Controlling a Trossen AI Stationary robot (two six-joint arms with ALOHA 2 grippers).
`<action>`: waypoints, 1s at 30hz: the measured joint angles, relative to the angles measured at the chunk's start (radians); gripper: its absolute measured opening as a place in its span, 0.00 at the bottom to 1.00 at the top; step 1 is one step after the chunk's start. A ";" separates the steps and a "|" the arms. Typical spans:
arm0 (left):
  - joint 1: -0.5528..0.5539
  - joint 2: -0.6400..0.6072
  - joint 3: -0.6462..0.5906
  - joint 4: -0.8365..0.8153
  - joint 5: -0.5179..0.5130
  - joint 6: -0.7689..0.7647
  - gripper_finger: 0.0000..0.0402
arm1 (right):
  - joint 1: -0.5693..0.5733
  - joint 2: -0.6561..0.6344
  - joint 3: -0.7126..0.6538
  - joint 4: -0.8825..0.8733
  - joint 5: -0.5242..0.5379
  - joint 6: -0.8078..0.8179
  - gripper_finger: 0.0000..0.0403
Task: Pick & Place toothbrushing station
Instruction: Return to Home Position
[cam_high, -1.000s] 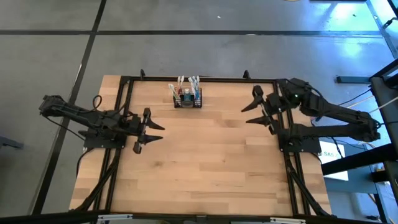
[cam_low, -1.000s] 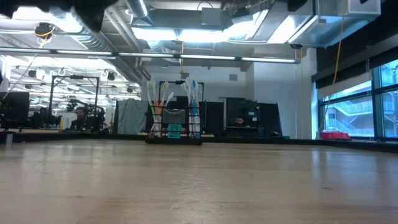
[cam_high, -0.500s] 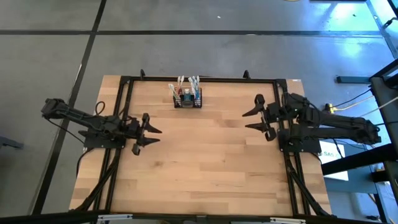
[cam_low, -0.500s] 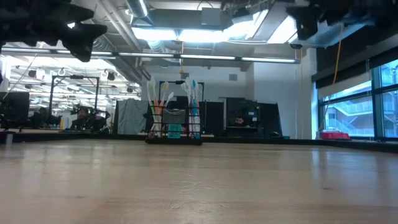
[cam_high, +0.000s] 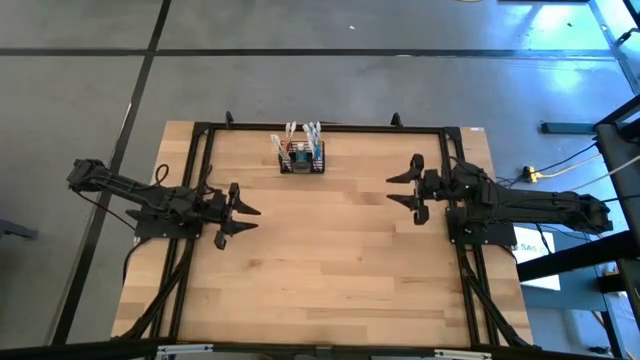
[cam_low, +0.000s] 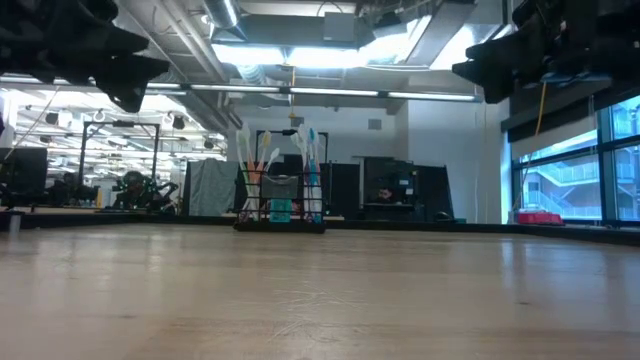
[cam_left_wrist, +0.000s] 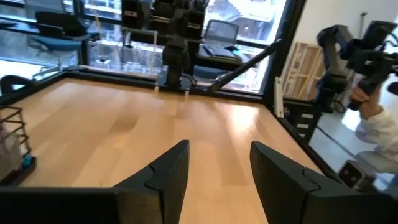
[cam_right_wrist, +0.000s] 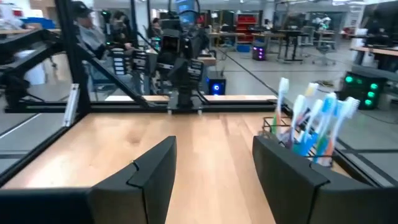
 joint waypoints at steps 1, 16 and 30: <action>0.000 0.000 0.000 0.000 0.012 0.000 0.41 | 0.000 0.000 0.000 0.003 -0.008 -0.003 0.53; 0.009 -0.008 -0.080 0.106 0.112 0.018 0.41 | -0.011 -0.046 -0.079 0.003 -0.021 0.021 0.53; 0.008 -0.008 -0.080 0.212 0.110 0.093 0.41 | -0.034 -0.301 -0.121 -0.101 -0.037 0.027 0.53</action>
